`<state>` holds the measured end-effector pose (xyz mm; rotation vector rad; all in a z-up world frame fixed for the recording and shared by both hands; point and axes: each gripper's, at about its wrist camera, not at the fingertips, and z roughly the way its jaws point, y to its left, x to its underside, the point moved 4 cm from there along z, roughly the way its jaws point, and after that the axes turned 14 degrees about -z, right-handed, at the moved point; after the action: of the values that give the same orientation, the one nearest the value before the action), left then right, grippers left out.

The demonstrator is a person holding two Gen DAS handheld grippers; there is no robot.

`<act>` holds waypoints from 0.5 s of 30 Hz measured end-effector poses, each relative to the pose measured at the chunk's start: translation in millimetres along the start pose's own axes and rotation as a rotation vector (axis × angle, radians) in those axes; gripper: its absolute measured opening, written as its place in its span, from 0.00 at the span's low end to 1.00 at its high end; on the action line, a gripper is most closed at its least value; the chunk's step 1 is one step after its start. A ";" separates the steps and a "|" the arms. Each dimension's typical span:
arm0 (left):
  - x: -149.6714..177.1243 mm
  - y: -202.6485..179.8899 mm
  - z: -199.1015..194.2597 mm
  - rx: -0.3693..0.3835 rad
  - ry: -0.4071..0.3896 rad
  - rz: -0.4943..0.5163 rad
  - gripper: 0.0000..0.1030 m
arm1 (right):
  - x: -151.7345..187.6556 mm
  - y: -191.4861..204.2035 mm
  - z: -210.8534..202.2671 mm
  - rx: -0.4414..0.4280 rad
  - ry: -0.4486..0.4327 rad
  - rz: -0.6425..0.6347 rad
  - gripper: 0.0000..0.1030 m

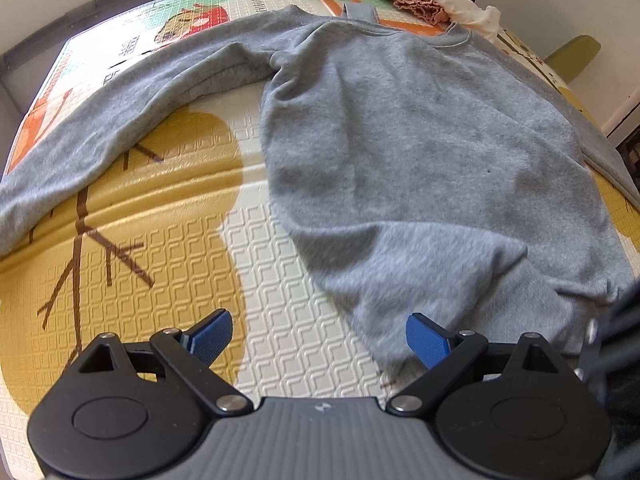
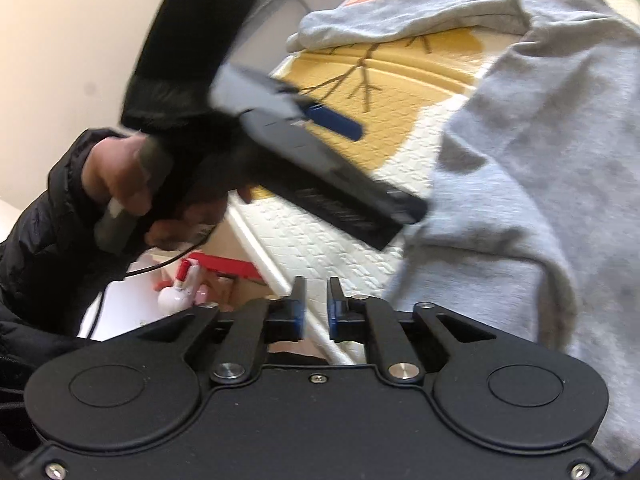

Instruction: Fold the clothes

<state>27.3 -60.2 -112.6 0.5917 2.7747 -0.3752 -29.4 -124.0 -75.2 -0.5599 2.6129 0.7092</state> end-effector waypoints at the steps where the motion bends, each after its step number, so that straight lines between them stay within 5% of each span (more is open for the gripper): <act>1: 2.3 1.1 -1.1 0.001 -0.001 0.001 0.93 | 0.6 -3.0 -3.6 0.014 0.000 0.004 0.18; 15: 46.9 -23.4 -6.9 -0.044 -0.060 0.187 0.93 | 15.8 -16.1 -48.8 0.200 0.006 -0.054 0.31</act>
<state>-25.4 -62.0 -116.8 0.8079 2.6356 -0.2853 -47.5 -167.7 -49.5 -0.5693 2.6234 0.4238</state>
